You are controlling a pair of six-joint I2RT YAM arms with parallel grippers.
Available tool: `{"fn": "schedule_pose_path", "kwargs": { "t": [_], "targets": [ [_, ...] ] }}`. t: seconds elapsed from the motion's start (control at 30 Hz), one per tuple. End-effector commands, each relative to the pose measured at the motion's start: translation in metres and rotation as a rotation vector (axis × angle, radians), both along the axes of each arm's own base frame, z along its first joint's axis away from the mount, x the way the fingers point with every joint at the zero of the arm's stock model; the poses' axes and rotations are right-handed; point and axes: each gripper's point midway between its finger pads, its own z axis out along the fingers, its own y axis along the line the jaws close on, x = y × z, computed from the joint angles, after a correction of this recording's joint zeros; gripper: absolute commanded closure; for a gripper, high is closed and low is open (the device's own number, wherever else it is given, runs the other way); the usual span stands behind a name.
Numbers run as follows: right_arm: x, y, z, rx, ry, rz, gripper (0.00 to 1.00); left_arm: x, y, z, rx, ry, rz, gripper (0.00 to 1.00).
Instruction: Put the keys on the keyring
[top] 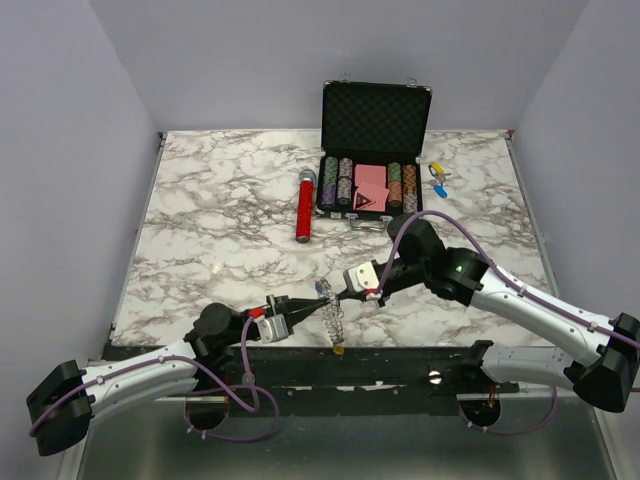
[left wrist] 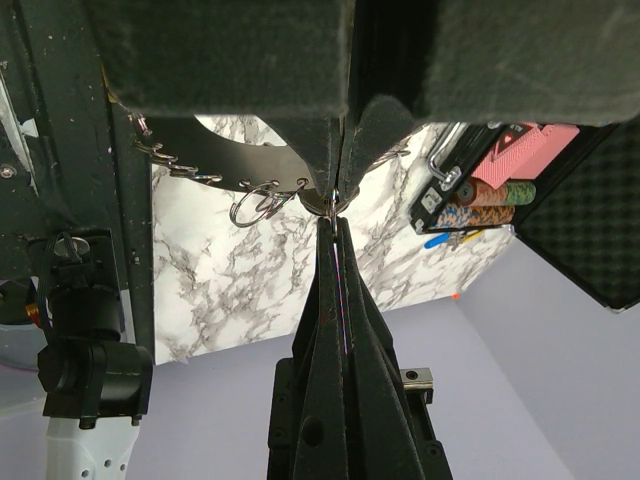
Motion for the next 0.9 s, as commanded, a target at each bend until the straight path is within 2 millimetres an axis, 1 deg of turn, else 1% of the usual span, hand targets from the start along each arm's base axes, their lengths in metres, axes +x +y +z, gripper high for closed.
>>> {"fn": "schedule_pose_path", "kwargs": {
  "t": [0.0,0.47,0.57,0.87],
  "targets": [
    [-0.001,-0.0012,0.0038,0.001,-0.006,-0.006,1.0,0.0024,0.0051,-0.009,-0.001,-0.005,0.025,1.0],
    [0.0011,-0.0028,0.004,-0.007,-0.008,-0.024,1.0,0.0023,0.0053,-0.0077,-0.002,-0.008,0.026,1.0],
    [0.0007,-0.0026,0.0049,-0.004,-0.009,-0.021,1.0,0.0018,0.0048,-0.0101,0.005,-0.005,0.021,1.0],
    [0.0022,-0.0002,0.0052,0.003,-0.009,-0.022,1.0,0.0005,0.0041,-0.0092,0.003,-0.005,0.013,1.0]
  ]
}}
